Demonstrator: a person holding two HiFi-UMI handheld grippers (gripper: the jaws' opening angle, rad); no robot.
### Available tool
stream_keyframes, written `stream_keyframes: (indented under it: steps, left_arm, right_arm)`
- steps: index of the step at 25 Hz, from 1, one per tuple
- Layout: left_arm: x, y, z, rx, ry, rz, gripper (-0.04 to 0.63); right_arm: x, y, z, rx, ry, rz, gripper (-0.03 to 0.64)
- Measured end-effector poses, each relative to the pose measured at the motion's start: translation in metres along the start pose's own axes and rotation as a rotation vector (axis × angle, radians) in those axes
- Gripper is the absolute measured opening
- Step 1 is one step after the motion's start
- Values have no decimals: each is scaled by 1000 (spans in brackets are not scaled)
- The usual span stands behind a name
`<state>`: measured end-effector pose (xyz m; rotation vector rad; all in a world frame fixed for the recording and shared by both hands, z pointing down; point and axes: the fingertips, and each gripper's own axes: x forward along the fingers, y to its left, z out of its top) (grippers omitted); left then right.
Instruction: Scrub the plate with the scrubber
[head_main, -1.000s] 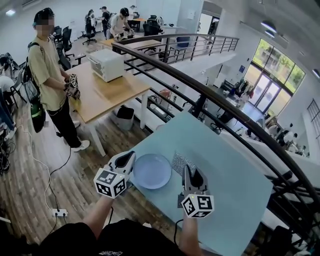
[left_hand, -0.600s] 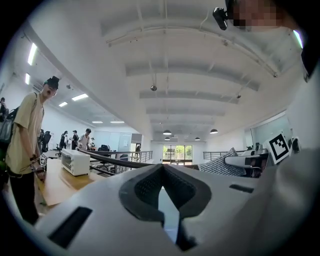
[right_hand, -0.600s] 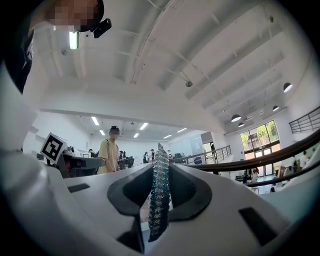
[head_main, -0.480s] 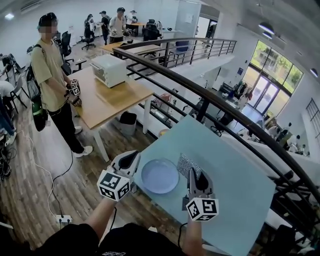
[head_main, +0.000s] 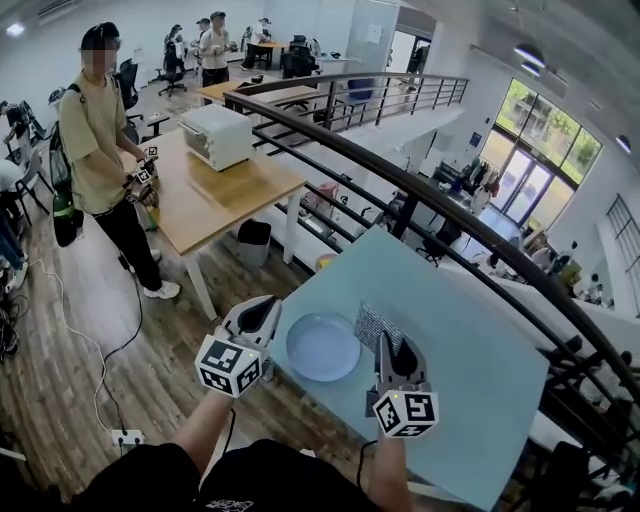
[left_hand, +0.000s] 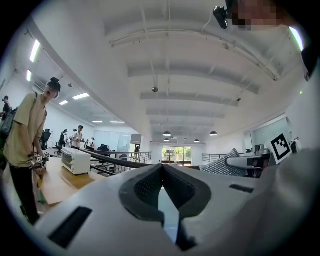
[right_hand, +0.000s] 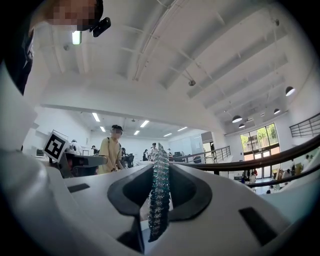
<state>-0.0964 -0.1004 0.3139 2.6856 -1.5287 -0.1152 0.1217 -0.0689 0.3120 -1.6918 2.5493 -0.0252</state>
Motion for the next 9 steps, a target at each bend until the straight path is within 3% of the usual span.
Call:
stream_keyframes:
  steps: [9]
  left_arm:
    - [-3, 8, -2, -17, 11, -5, 8]
  right_arm:
    - [1, 10, -4, -2, 13, -15, 84]
